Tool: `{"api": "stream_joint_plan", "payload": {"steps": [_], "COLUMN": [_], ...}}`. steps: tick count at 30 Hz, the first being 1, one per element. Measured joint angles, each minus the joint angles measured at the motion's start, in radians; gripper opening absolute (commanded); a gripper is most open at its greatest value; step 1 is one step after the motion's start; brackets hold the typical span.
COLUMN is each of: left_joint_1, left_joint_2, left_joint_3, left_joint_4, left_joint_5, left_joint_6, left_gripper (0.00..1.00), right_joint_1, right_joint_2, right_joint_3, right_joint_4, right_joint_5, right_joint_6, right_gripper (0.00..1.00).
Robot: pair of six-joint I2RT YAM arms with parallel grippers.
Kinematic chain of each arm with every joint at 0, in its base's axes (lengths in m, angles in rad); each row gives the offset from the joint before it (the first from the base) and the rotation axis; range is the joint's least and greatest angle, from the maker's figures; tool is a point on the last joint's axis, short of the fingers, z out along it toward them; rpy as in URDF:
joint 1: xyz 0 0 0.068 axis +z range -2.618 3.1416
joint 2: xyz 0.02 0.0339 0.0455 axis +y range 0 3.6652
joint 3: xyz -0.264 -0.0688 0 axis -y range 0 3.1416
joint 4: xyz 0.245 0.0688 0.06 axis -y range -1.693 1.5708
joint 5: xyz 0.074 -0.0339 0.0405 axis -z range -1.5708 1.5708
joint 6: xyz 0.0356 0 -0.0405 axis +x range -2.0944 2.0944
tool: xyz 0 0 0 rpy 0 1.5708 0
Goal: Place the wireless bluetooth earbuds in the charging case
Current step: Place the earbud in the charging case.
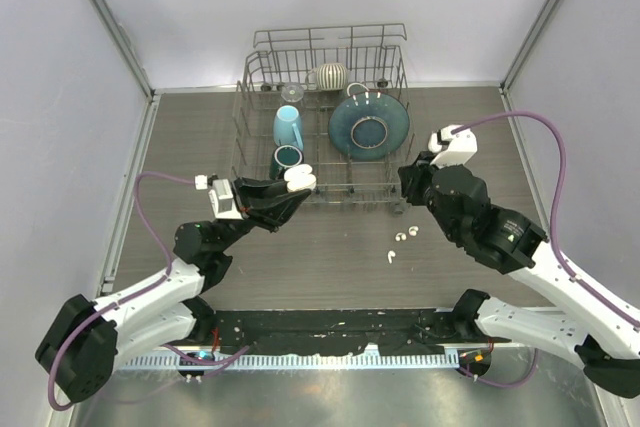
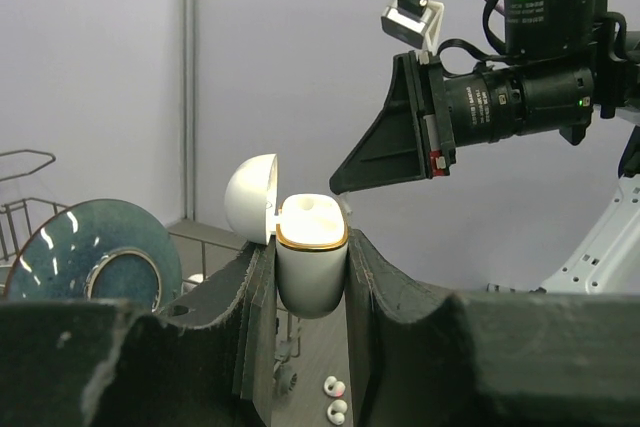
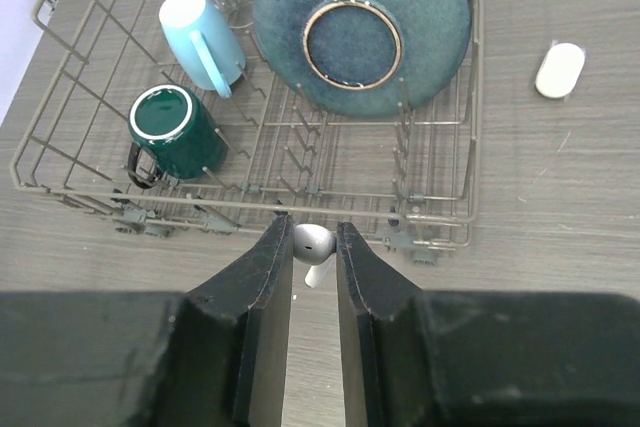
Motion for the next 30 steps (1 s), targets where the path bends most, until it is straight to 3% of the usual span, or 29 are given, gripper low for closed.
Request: {"api": "stream_joint_plan", "payload": {"steps": [11,23,30], "left_joint_1": [0.000,-0.001,-0.006], "left_joint_2": [0.045,0.079,0.077], "left_joint_3": [0.005,0.024,0.036], "left_joint_4": [0.000,0.000,-0.011], "left_joint_5": [0.005,0.055,0.092], "left_joint_6": [-0.021,-0.019,-0.011], "left_gripper": [0.00,0.00,0.00], "right_joint_1": [0.148,0.409,0.442], "right_joint_2": [-0.001,0.066,0.108], "right_joint_3": [0.000,0.000,-0.003], "right_joint_4": [0.214,0.500,0.616], "right_joint_5": [0.086,0.081,0.008], "right_joint_6": [-0.116,-0.305,-0.391], "right_gripper": [0.01,0.01,0.01]}}
